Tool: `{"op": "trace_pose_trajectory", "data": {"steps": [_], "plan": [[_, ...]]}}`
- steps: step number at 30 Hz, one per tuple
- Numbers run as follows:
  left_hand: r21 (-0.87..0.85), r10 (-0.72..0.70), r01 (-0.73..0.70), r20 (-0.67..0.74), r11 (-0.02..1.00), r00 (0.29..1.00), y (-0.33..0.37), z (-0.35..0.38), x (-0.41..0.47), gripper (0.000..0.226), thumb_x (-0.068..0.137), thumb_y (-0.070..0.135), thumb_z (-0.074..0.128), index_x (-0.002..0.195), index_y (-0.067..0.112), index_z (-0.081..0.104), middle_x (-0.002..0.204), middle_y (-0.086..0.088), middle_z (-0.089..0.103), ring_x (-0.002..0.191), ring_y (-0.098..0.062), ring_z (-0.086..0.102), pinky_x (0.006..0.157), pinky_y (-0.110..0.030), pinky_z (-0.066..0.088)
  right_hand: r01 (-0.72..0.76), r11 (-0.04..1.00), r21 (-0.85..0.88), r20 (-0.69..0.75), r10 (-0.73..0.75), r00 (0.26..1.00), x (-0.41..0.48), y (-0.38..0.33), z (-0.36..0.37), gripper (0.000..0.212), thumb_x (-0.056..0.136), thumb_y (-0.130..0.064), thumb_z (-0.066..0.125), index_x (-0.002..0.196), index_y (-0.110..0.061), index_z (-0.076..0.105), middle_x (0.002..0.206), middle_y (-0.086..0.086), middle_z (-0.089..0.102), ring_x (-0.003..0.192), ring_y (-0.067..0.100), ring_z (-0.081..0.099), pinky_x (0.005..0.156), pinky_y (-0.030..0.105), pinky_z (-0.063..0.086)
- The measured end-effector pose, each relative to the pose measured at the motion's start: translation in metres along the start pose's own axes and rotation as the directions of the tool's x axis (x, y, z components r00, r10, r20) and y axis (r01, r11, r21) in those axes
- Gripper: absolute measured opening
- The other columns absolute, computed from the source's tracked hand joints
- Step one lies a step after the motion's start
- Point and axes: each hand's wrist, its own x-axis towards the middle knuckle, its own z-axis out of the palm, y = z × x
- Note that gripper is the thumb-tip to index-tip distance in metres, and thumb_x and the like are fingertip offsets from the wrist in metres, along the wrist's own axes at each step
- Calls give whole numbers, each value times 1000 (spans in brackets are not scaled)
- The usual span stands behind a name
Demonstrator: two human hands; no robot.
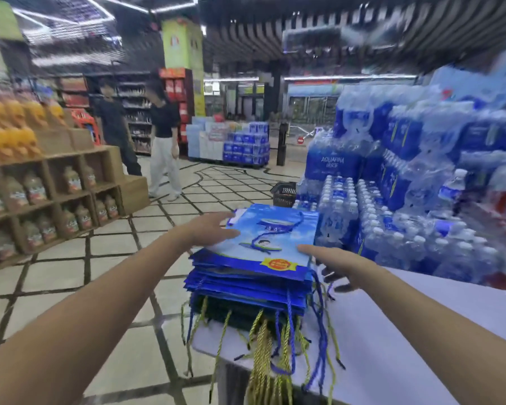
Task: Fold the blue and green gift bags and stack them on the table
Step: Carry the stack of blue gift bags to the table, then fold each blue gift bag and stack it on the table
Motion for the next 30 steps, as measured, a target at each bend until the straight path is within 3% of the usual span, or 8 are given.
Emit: {"op": "trace_pose_trajectory", "data": {"steps": [6, 7, 10, 13, 17, 20, 24, 30], "plan": [[274, 130, -169, 156, 947, 979, 46, 27, -58, 52, 101, 70, 37, 142, 44, 56, 151, 15, 52, 140, -16, 47, 113, -33, 34, 273, 954, -123, -191, -293, 937, -12, 13, 5, 30, 95, -44, 64, 94, -16, 53, 90, 5, 57, 79, 23, 58, 64, 35, 43], [258, 146, -185, 163, 948, 976, 53, 30, -66, 53, 101, 70, 36, 145, 45, 53, 153, 15, 50, 142, -16, 45, 114, -32, 32, 314, 935, -163, -211, -344, 915, -15, 17, 6, 18, 98, -33, 59, 108, -18, 58, 103, 5, 63, 87, 23, 63, 70, 37, 49], [217, 188, -232, 204, 948, 961, 64, 40, -81, 59, 101, 70, 34, 152, 43, 44, 161, 12, 41, 147, -16, 37, 117, -33, 26, 420, 827, -374, -205, -515, 832, -27, 32, 4, 60, 97, -4, 44, 149, -33, 46, 130, 1, 60, 109, 21, 61, 79, 33, 52], [220, 198, -249, 230, 943, 953, 69, 45, -86, 77, 90, 85, 38, 156, 45, 36, 164, 14, 34, 151, -16, 32, 121, -36, 23, 407, 674, -617, -238, -652, 720, -30, 44, -3, 50, 100, -13, 50, 142, -39, 56, 128, 0, 61, 112, 22, 62, 81, 37, 53], [187, 270, -315, 231, 931, 935, 68, 42, -87, 88, 76, 90, 56, 153, 56, 31, 162, 18, 34, 147, -13, 35, 119, -36, 30, 399, 655, -642, -342, -710, 616, -32, 50, -18, 32, 106, -25, 49, 125, -33, 74, 113, -4, 64, 97, 22, 64, 65, 32, 38], [215, 397, -396, 40, 893, 917, 66, 31, -86, 68, 84, 73, 66, 145, 52, 47, 153, 21, 47, 138, -7, 44, 114, -35, 37, 464, 656, -595, -402, -743, 535, -40, 47, -37, 30, 106, -24, 50, 121, -28, 76, 110, -2, 63, 93, 23, 63, 63, 35, 42], [355, 523, -420, -277, 835, 806, 81, 11, -81, 25, 94, 48, 68, 119, 45, 68, 124, 20, 68, 114, -8, 63, 87, -34, 53, 567, 629, -533, -484, -776, 406, -57, 38, -73, 21, 100, -25, 64, 112, -18, 79, 106, 2, 64, 93, 25, 63, 75, 41, 53], [326, 549, -446, -580, 834, 602, 141, -7, -64, 15, 97, 38, 66, 111, 34, 70, 96, 9, 72, 91, -24, 67, 70, -37, 53, 678, 604, -419, -612, -739, 280, -89, 32, -134, 15, 104, -24, 60, 112, -20, 71, 98, -11, 69, 89, 7, 63, 71, 14, 42]]}}
